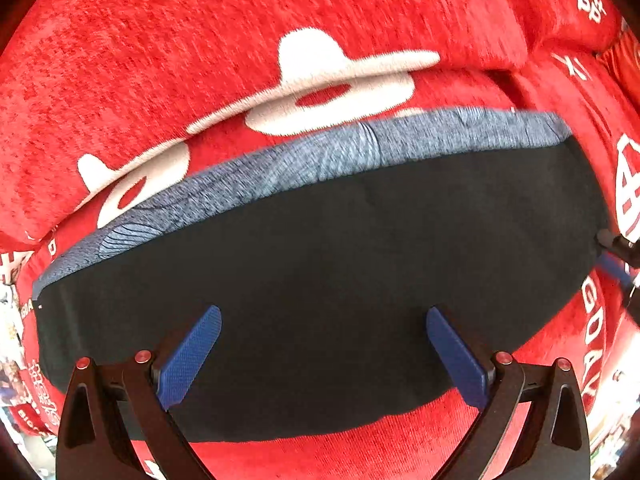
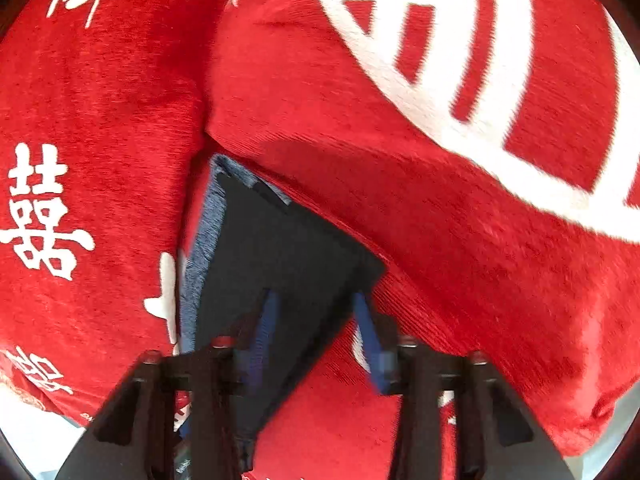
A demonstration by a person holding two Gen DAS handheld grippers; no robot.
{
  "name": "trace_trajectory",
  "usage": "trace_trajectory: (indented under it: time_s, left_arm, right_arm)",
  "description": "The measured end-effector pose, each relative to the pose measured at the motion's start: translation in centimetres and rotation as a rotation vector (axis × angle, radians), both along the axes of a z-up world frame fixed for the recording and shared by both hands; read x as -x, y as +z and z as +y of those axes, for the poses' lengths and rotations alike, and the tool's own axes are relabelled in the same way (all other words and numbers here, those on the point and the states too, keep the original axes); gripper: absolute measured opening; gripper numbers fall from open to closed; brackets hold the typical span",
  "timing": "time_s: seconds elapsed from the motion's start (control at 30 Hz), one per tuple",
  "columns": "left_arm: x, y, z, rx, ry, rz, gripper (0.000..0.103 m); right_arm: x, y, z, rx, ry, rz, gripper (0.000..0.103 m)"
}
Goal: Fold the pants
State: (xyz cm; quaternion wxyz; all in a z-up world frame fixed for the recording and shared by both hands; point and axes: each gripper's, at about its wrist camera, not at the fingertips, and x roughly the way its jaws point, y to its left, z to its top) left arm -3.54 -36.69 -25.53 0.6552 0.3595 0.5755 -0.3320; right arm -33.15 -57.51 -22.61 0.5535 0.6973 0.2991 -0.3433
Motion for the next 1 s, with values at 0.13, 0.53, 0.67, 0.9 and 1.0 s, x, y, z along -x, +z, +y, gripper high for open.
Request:
trace_trajectory:
  time_s: [0.13, 0.53, 0.67, 0.9, 1.0]
  left_arm:
    - [0.2, -0.7, 0.3, -0.003, -0.011, 0.008, 0.103]
    - [-0.2, -1.3, -0.7, -0.004, -0.046, 0.014, 0.103]
    - [-0.4, -1.4, -0.8, 0.003, -0.049, 0.023, 0.103]
    - [-0.6, -1.5, -0.7, 0.014, -0.04, 0.019, 0.103]
    - [-1.1, -1.7, -0.2, 0.023, -0.027, 0.029, 0.103]
  right_arm:
    - [-0.2, 0.0, 0.2, 0.012, 0.065, 0.038, 0.011]
    - [1.7, -0.2, 2.8, -0.03, 0.053, -0.087, 0.049]
    - [1.3, -1.5, 2.6, -0.009, 0.001, -0.129, 0.052]
    - [-1.3, -2.0, 0.3, 0.063, 0.022, -0.178, 0.07]
    - [-1.7, -2.5, 0.0, 0.057, -0.009, -0.225, 0.068]
